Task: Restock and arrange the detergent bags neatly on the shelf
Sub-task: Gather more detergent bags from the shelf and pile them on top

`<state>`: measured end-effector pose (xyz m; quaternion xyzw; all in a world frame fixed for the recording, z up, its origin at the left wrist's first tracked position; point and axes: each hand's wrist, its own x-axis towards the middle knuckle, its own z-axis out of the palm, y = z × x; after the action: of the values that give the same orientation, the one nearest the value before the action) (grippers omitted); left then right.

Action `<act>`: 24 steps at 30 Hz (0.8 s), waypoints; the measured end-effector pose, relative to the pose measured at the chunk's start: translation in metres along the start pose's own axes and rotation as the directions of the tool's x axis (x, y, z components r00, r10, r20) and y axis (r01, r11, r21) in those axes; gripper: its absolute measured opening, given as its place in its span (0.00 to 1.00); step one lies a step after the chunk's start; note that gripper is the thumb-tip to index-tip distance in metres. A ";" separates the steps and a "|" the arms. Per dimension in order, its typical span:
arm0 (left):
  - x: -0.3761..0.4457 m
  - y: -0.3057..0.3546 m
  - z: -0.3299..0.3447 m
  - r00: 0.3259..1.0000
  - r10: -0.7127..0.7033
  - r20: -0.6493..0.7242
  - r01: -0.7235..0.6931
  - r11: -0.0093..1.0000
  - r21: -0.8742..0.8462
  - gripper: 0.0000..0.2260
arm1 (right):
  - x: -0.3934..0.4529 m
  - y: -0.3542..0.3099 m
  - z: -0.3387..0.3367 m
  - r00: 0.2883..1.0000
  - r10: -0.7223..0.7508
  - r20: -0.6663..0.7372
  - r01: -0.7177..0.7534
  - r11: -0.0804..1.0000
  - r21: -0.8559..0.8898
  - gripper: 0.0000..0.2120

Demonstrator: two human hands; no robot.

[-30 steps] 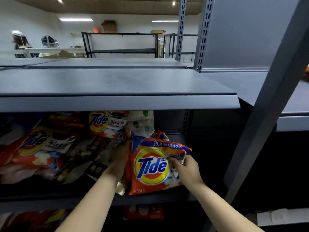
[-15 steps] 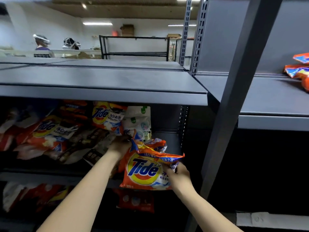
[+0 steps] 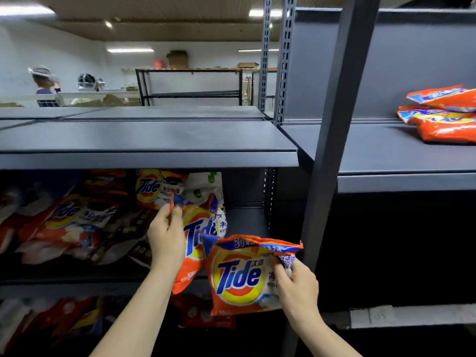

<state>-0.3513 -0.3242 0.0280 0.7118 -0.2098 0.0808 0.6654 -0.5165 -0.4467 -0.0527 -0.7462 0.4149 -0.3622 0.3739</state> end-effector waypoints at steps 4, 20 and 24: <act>-0.029 0.018 -0.013 0.992 0.118 -0.038 -0.118 0.993 0.000 0.15 | -0.020 0.001 -0.021 0.987 -0.009 -0.158 0.019 0.998 0.062 0.11; -0.119 0.132 0.037 0.959 0.270 -0.082 -0.282 0.921 -0.268 0.18 | -0.018 -0.022 -0.209 0.801 0.045 -0.597 0.202 0.918 0.341 0.14; -0.133 0.168 0.076 0.947 0.300 -0.116 -0.321 0.884 -0.339 0.19 | 0.004 -0.013 -0.261 0.784 0.018 -0.621 0.258 0.900 0.351 0.13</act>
<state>-0.5513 -0.3780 0.1211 0.5348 -0.3120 0.1686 0.7670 -0.7326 -0.5126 0.0789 -0.5168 0.3763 -0.6868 0.3459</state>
